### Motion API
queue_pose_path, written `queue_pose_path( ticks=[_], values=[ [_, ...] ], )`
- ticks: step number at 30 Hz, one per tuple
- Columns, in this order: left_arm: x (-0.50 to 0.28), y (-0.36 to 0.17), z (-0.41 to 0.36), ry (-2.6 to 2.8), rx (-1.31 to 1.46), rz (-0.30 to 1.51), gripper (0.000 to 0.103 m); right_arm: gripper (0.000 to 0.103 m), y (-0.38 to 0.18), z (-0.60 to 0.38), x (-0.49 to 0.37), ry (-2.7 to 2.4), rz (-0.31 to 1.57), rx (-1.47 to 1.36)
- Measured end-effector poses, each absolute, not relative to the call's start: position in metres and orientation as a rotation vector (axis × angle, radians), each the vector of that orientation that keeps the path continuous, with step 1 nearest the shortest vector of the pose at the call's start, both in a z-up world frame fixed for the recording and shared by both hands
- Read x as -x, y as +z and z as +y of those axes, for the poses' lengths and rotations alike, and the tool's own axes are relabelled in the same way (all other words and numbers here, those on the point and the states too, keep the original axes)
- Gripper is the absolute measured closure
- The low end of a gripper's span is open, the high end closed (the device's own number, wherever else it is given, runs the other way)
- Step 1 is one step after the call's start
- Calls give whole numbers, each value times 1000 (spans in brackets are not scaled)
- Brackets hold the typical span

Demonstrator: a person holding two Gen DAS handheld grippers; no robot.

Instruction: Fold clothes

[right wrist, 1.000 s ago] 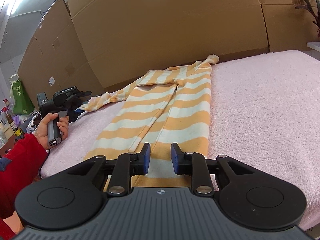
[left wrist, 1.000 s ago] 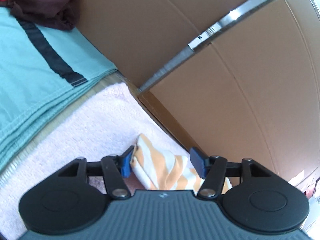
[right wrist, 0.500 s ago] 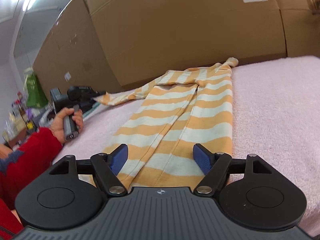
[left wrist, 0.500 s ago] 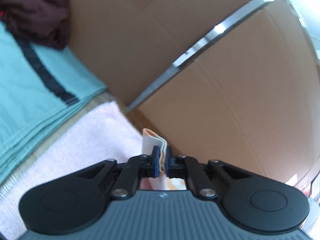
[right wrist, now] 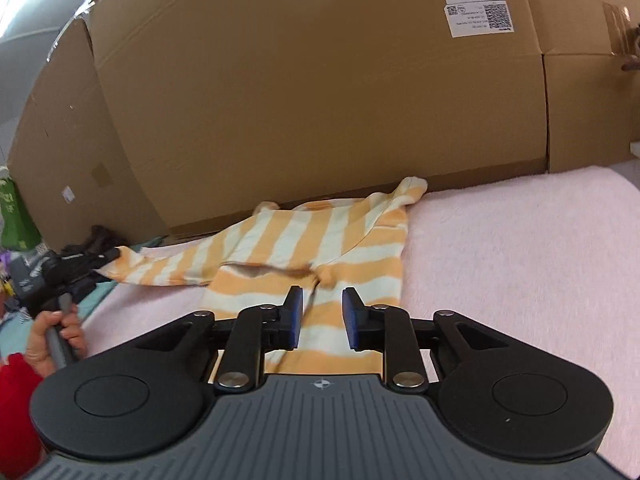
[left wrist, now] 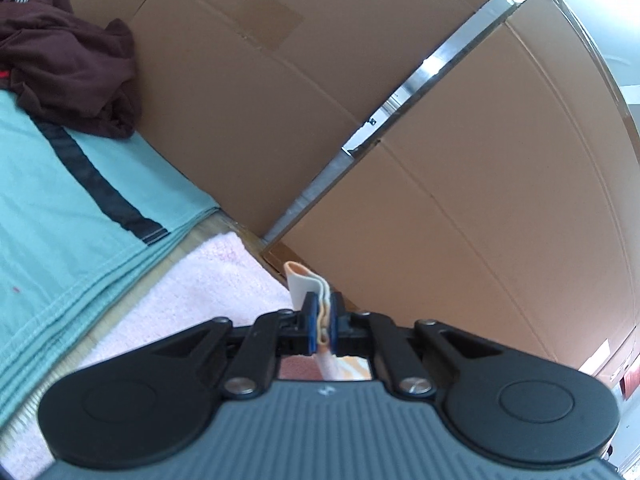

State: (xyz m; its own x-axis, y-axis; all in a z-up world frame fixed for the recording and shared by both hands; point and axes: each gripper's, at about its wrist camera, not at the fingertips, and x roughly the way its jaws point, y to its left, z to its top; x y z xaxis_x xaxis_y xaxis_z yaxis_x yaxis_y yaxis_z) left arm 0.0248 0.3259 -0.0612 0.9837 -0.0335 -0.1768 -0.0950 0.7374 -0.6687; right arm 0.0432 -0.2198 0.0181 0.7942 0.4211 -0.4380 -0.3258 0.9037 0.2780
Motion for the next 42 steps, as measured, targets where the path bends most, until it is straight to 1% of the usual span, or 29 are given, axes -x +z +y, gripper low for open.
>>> queue_pose_path(
  ticks=[4, 11, 14, 17, 20, 21, 22, 25, 26, 28, 30, 31, 32, 33, 34, 38, 41, 42],
  values=[
    [-25, -59, 326, 31, 717, 188, 101, 78, 10, -215, -98, 361, 511, -106],
    [-26, -61, 327, 21, 731, 225, 101, 78, 2, -198, -164, 400, 519, -82],
    [-29, -62, 328, 18, 728, 234, 101, 76, -5, -189, -188, 388, 579, -46],
    [-29, -62, 327, 18, 725, 237, 101, 76, -11, -189, -208, 386, 591, -42],
    [-28, -63, 328, 18, 738, 238, 101, 75, -12, -196, -218, 388, 588, -98],
    [-27, -63, 328, 18, 743, 239, 101, 69, -13, -200, -219, 402, 590, -126],
    [-27, -64, 329, 18, 749, 239, 101, 66, -14, -206, -220, 429, 590, -167],
    [-29, -65, 329, 19, 756, 248, 101, 65, -16, -225, -224, 468, 596, -301],
    [-31, -66, 328, 22, 753, 252, 101, 65, -15, -227, -222, 464, 592, -311],
    [-34, -67, 329, 23, 751, 258, 101, 71, -14, -230, -220, 454, 583, -320],
    [-35, -68, 329, 28, 754, 267, 101, 79, -13, -237, -215, 473, 550, -353],
    [-36, -68, 329, 31, 755, 271, 101, 82, -12, -240, -213, 484, 533, -370],
    [-37, -68, 329, 34, 755, 279, 101, 82, -14, -241, -216, 477, 558, -382],
    [-38, -68, 329, 36, 754, 287, 101, 89, -17, -243, -220, 465, 586, -395],
    [-39, -68, 328, 37, 748, 293, 101, 91, -19, -244, -223, 453, 612, -408],
    [-41, -67, 325, 39, 726, 310, 101, 92, -17, -250, -218, 437, 613, -424],
    [-39, -68, 326, 65, 729, 317, 101, 89, -15, -255, -214, 426, 611, -436],
    [-39, -68, 327, 74, 732, 318, 101, 87, -15, -257, -212, 422, 611, -440]
  ],
)
